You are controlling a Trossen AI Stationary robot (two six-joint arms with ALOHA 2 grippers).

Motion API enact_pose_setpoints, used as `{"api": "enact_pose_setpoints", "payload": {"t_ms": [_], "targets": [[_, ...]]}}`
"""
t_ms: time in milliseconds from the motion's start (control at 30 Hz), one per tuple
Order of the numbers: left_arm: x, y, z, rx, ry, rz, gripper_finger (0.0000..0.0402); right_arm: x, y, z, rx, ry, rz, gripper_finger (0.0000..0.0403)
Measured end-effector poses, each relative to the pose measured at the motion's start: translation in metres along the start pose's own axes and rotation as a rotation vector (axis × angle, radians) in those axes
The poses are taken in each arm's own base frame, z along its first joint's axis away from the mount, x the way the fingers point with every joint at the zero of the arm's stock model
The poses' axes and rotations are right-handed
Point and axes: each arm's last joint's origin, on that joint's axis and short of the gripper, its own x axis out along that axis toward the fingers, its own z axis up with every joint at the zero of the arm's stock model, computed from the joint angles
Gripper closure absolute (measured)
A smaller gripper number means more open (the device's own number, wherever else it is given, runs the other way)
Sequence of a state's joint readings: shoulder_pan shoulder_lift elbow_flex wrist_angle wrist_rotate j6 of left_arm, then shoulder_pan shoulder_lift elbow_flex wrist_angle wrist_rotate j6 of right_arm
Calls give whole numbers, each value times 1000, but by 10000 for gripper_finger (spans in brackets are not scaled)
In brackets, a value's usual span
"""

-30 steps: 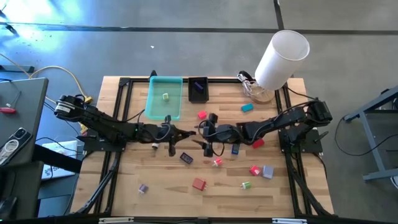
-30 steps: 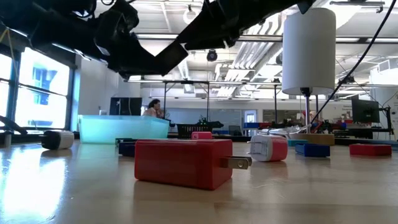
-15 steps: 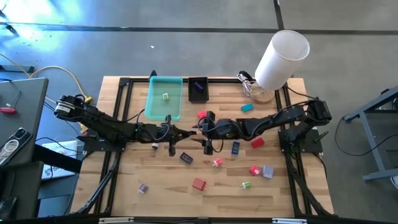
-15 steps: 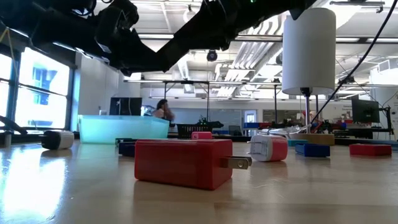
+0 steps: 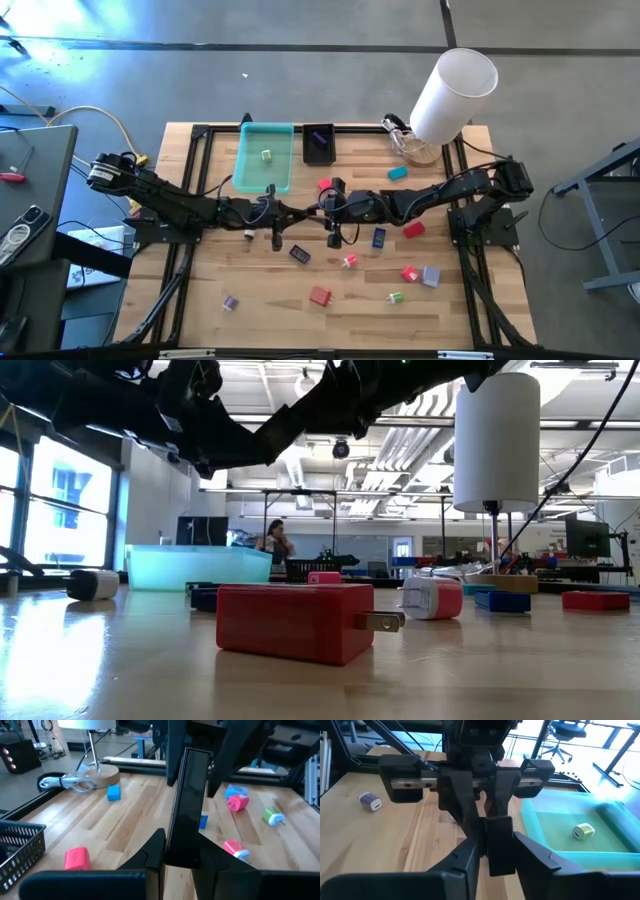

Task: Pick & Place Office items
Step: Put the bottom black timer into the black bin

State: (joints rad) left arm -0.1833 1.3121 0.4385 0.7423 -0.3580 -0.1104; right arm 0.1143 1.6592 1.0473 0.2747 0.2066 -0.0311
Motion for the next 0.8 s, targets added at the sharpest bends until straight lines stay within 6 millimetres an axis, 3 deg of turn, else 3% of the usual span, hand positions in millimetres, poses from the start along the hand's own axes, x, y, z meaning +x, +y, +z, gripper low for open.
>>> {"api": "enact_pose_setpoints", "payload": {"t_ms": [267,433,667,800], "targets": [[0,0,0,-7,1,0,351,0,-2,-1,-22,5,-3,352],[0,0,0,-5,2,1,350,0,-2,-1,-41,7,-3,353],[0,0,0,2,2,2,258,0,-2,-2,-44,23,-3,353],[0,0,0,2,3,4,231,0,-3,-9,-38,94,-73,353]]}}
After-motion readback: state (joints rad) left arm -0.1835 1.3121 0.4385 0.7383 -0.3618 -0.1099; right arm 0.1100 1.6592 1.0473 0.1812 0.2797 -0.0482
